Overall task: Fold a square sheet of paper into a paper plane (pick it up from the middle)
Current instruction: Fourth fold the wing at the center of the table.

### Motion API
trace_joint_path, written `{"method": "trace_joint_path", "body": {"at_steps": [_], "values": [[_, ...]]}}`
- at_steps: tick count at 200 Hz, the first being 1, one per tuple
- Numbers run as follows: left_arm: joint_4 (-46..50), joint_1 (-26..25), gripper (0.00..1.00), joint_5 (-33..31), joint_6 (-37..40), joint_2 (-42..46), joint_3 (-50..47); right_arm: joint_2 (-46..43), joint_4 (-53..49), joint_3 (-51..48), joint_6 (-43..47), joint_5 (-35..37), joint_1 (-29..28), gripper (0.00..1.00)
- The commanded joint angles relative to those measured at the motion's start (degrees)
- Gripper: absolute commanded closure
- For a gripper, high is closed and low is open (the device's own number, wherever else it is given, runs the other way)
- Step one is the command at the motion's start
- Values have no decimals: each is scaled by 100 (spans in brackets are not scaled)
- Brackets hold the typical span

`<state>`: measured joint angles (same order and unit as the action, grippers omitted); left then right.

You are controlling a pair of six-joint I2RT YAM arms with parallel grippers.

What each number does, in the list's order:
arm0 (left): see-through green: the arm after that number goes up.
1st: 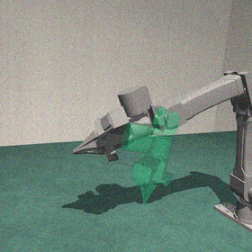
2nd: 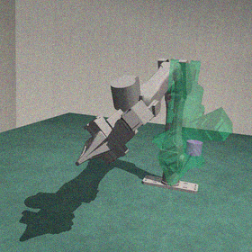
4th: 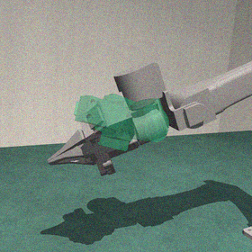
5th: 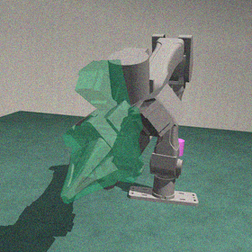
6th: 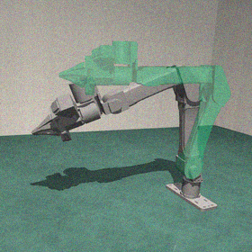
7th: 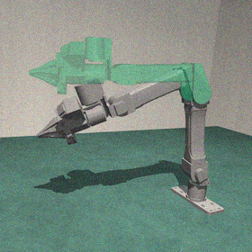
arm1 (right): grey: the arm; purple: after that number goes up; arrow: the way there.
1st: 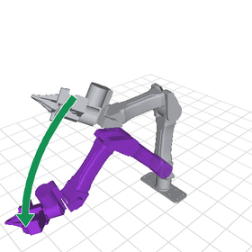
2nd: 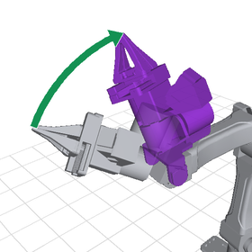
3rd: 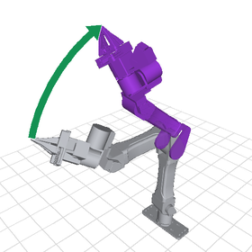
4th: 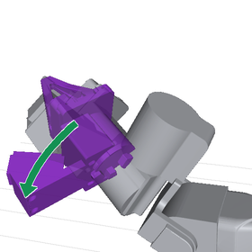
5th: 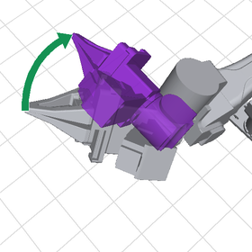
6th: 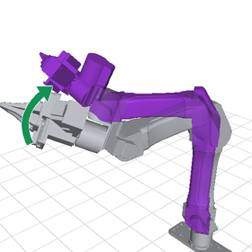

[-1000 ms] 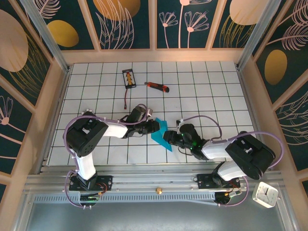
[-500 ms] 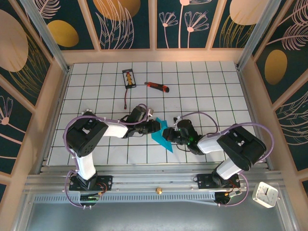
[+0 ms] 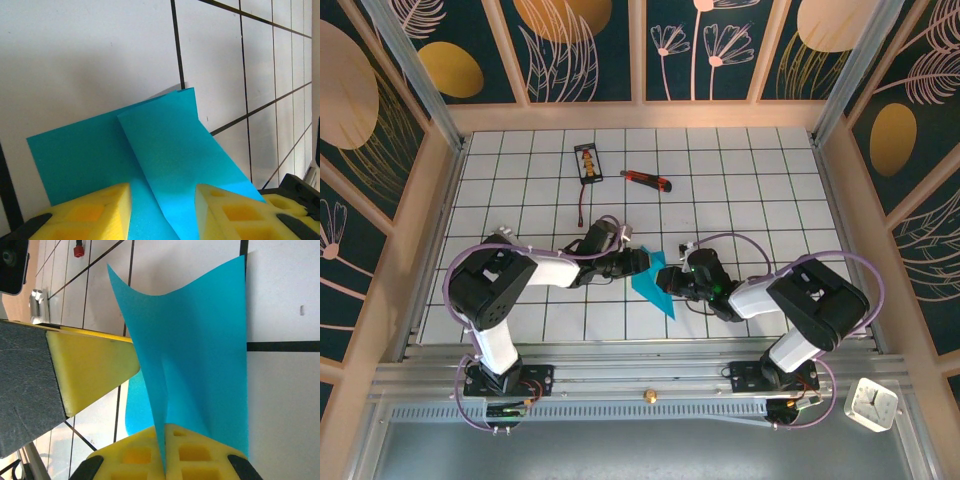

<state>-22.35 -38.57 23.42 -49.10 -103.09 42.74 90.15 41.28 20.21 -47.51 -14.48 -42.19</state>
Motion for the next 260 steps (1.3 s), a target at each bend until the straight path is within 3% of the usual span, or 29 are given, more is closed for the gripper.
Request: {"method": "trace_joint_path", "body": {"at_steps": [1,68,123,155,197,260], "values": [[10,38,61,39,-11,-79,-15,150,223,127,-83,-175,19,92],[-13,42,59,150,-12,-229,-6,485,504,125,-189,-311,-17,93],[509,34,59,-140,314,322,2,468,375,115,-82,-300,71,93],[255,-23,65,300,69,456,-27,469,359,107,-35,-345,124,93],[-50,-72,81,653,-133,167,244,479,353,98,-22,-371,141,93],[-98,-78,84,516,-181,-340,483,521,373,97,-35,-380,142,93]]}}
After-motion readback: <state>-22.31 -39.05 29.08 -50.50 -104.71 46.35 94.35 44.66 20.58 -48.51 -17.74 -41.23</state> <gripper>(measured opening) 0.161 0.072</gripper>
